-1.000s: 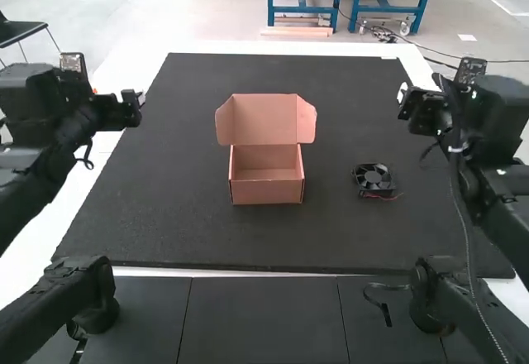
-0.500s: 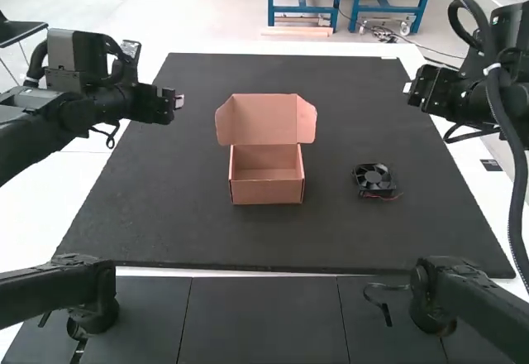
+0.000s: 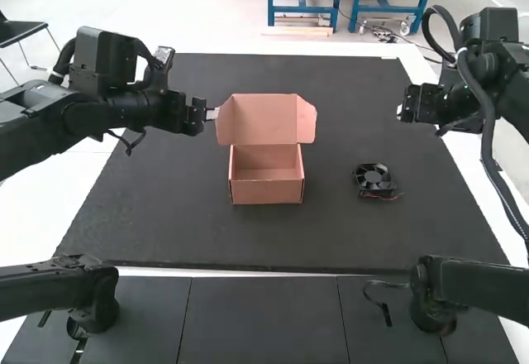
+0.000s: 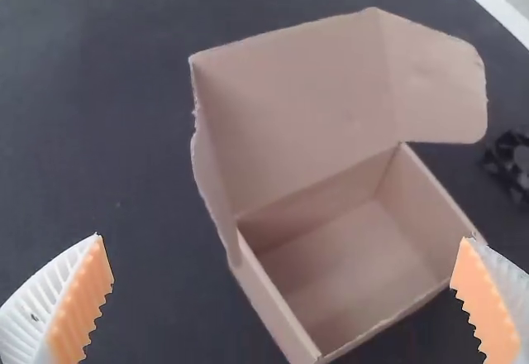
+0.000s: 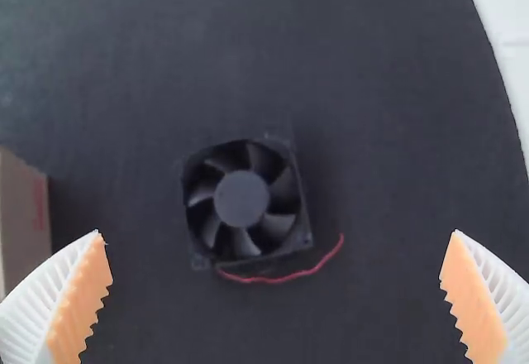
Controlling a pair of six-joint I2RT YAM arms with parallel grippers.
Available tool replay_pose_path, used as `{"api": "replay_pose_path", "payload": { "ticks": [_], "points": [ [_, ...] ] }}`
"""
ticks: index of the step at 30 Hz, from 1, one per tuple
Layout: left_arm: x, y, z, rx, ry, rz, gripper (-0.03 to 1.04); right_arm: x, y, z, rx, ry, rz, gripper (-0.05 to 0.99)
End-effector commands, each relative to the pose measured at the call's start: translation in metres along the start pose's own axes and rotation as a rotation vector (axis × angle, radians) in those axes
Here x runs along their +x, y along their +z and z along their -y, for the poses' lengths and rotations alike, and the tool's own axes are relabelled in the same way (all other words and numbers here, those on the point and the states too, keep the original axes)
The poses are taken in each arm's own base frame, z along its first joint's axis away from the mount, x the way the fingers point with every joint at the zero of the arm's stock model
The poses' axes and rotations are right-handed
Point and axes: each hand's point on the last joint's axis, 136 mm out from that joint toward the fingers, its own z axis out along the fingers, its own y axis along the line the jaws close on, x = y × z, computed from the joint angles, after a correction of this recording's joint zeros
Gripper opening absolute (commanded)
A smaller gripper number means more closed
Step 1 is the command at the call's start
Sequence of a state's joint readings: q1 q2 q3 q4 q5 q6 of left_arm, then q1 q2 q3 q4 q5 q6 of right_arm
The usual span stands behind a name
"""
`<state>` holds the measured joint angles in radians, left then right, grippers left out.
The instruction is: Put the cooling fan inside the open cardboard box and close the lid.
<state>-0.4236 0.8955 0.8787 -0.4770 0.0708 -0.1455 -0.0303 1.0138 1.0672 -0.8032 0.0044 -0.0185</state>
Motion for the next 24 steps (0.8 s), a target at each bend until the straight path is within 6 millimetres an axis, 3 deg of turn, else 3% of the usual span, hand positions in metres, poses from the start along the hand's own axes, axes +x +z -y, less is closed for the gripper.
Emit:
{"api": "replay_pose_path", "payload": {
  "ticks": [1, 12, 24],
  "points": [
    [-0.001, -0.006, -0.003, -0.017, -0.022, 0.004, 0.97, 0.003, 0.012, 0.004, 0.005, -0.074, -0.003, 0.91],
    [0.032, -0.012, 0.0, 0.0, 0.049, -0.065, 0.97, 0.016, 0.063, 0.007, 0.031, -0.118, -0.065, 0.91],
    [0.038, -0.014, 0.009, 0.044, 0.076, -0.091, 0.97, 0.036, 0.108, 0.018, 0.057, -0.162, -0.26, 0.91]
  ]
}}
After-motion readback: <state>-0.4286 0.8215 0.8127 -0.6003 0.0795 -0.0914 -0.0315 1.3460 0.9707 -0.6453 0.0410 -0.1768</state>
